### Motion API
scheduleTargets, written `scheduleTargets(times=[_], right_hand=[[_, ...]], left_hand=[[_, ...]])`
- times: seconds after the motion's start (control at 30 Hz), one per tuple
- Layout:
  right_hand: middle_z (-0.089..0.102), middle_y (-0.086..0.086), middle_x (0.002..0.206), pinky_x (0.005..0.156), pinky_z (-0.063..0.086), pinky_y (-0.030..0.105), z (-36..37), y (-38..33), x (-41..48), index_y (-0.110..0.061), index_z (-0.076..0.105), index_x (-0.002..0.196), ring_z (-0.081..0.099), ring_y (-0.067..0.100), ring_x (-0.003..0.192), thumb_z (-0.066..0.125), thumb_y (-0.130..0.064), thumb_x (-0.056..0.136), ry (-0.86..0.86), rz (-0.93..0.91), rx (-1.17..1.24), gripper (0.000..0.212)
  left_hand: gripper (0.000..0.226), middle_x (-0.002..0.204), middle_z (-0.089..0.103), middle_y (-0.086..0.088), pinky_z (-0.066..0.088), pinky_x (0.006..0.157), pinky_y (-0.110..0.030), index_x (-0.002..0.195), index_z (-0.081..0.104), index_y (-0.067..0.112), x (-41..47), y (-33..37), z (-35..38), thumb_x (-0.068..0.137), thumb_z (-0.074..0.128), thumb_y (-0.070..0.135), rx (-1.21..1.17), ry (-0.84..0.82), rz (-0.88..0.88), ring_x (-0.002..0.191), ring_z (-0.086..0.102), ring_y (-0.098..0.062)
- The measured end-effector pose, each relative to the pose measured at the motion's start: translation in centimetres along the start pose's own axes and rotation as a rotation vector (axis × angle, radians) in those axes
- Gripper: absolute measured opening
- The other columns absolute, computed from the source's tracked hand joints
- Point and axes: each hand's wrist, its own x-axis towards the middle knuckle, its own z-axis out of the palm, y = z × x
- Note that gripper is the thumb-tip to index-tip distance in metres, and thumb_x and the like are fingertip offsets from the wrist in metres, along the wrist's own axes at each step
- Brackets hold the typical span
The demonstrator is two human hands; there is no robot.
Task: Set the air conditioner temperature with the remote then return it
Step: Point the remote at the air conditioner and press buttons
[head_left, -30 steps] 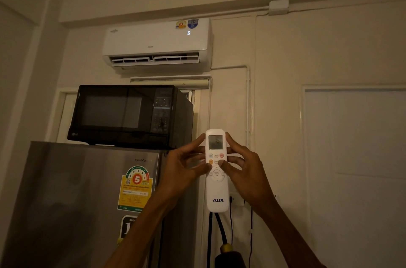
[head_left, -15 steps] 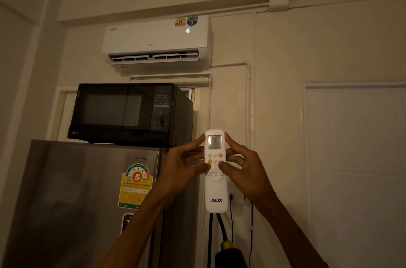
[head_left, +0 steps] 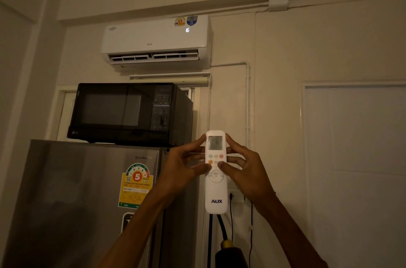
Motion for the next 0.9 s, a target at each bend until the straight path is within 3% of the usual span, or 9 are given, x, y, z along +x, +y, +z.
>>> scheduleTargets(times=[0.13, 0.23, 0.37, 0.57, 0.73, 0.9], right_hand=[[0.06, 0.008, 0.12, 0.067, 0.053, 0.01, -0.07, -0.24, -0.16, -0.032, 0.04, 0.129, 0.064, 0.008, 0.096, 0.068, -0.006, 0.079, -0.001, -0.008, 0.002, 0.063], [0.062, 0.008, 0.118, 0.068, 0.054, 0.011, -0.13, -0.27, -0.07, -0.027, 0.041, 0.134, 0.065, 0.009, 0.095, 0.068, -0.008, 0.078, 0.006, -0.003, -0.02, 0.064], [0.063, 0.009, 0.116, 0.072, 0.055, 0.015, -0.22, -0.27, -0.02, -0.025, 0.039, 0.136, 0.065, 0.014, 0.099, 0.07, -0.009, 0.077, -0.006, 0.009, -0.024, 0.068], [0.06, 0.011, 0.117, 0.08, 0.056, 0.025, -0.32, -0.26, 0.01, -0.031, 0.036, 0.135, 0.064, 0.018, 0.104, 0.072, -0.01, 0.075, -0.028, 0.008, -0.021, 0.072], [0.059, 0.009, 0.118, 0.077, 0.055, 0.017, -0.5, -0.44, -0.01, -0.031, 0.037, 0.134, 0.063, 0.016, 0.104, 0.073, -0.009, 0.074, -0.059, 0.012, -0.009, 0.074], [0.058, 0.008, 0.12, 0.084, 0.054, 0.024, -0.54, -0.6, 0.0, -0.028, 0.036, 0.136, 0.061, 0.017, 0.108, 0.076, -0.008, 0.071, -0.096, 0.03, -0.004, 0.079]], left_hand=[[0.068, 0.121, 0.065, 0.004, 0.055, 0.087, -0.029, 0.132, 0.049, 0.031, -0.13, -0.09, -0.02, 0.075, 0.073, 0.002, -0.004, 0.002, -0.002, 0.112, 0.062, -0.01], [0.069, 0.12, 0.066, 0.005, 0.055, 0.087, -0.029, 0.132, 0.05, 0.031, -0.14, -0.2, -0.06, 0.075, 0.074, 0.002, -0.002, 0.004, 0.001, 0.111, 0.062, -0.009], [0.069, 0.121, 0.066, 0.003, 0.054, 0.091, -0.032, 0.134, 0.049, 0.028, -0.02, -0.32, -0.03, 0.074, 0.074, 0.003, 0.013, -0.003, 0.003, 0.113, 0.062, -0.011], [0.07, 0.122, 0.065, 0.004, 0.055, 0.086, -0.024, 0.134, 0.048, 0.028, 0.13, -0.26, -0.09, 0.075, 0.074, 0.002, 0.024, -0.015, 0.016, 0.112, 0.062, -0.009], [0.07, 0.123, 0.064, 0.003, 0.056, 0.083, -0.023, 0.135, 0.048, 0.029, 0.25, -0.28, -0.21, 0.075, 0.074, 0.003, 0.026, -0.029, 0.008, 0.114, 0.061, -0.012], [0.07, 0.122, 0.064, 0.001, 0.057, 0.084, -0.025, 0.135, 0.047, 0.028, 0.24, -0.16, -0.41, 0.075, 0.073, 0.001, 0.015, -0.034, 0.008, 0.114, 0.061, -0.014]])
